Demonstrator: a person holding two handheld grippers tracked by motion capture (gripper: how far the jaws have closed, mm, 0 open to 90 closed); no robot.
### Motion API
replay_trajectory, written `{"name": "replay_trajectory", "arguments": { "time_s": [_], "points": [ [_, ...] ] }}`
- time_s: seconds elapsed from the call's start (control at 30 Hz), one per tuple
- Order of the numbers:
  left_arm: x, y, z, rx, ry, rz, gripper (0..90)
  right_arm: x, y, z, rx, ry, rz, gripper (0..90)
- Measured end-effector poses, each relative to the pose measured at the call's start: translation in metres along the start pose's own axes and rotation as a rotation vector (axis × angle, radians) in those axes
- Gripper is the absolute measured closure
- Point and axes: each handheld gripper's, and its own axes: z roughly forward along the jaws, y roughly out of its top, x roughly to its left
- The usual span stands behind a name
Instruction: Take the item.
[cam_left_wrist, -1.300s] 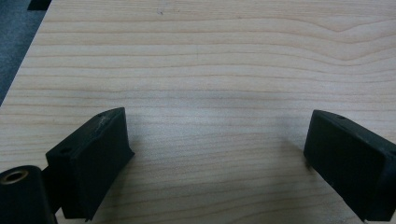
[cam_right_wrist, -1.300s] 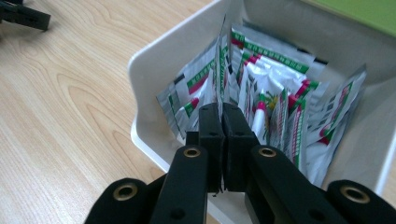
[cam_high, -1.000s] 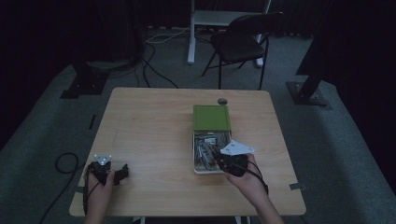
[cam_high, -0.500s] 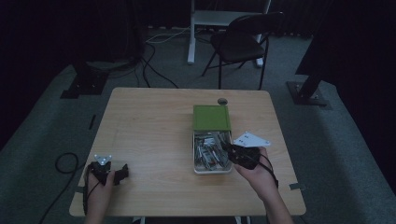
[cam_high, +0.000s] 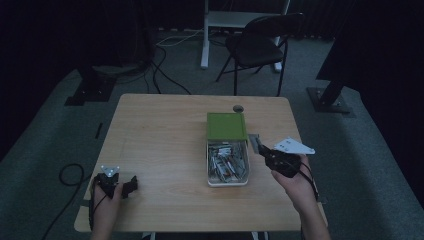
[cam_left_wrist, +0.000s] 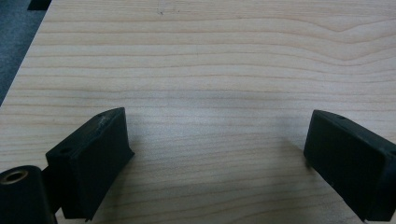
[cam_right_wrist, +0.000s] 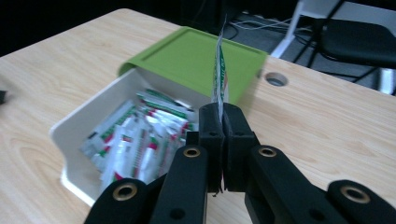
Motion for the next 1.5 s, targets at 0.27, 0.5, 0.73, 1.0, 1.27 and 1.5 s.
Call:
{"name": "replay_trajectory", "arguments": {
  "time_s": [0.27,0.5,0.73,1.0,1.27,1.5],
  "points": [
    [0.000,0.000,0.000,0.000,0.000,0.000,7.5,-0.026,-0.011,-0.013,-0.007,-0.056,0.050,88.5],
    [0.000,0.000,0.000,0.000,0.000,0.000,7.5,-0.041,-0.024,-0.018,0.004,-0.107,0.070,88.5],
    [0.000,0.000,0.000,0.001,0.000,0.000,7.5,-0.060,-0.051,-0.017,0.050,-0.153,0.111,88.4],
    [0.000,0.000,0.000,0.000,0.000,0.000,7.5,-0.074,-0.076,-0.009,0.092,-0.160,0.165,88.4],
    [0.000,0.000,0.000,0.001,0.000,0.000,7.5,-0.083,-0.094,-0.004,0.144,-0.225,0.151,88.4],
    [0.000,0.000,0.000,0.001,0.000,0.000,7.5,-0.088,-0.107,0.005,0.178,-0.232,0.183,88.3]
  ]
}}
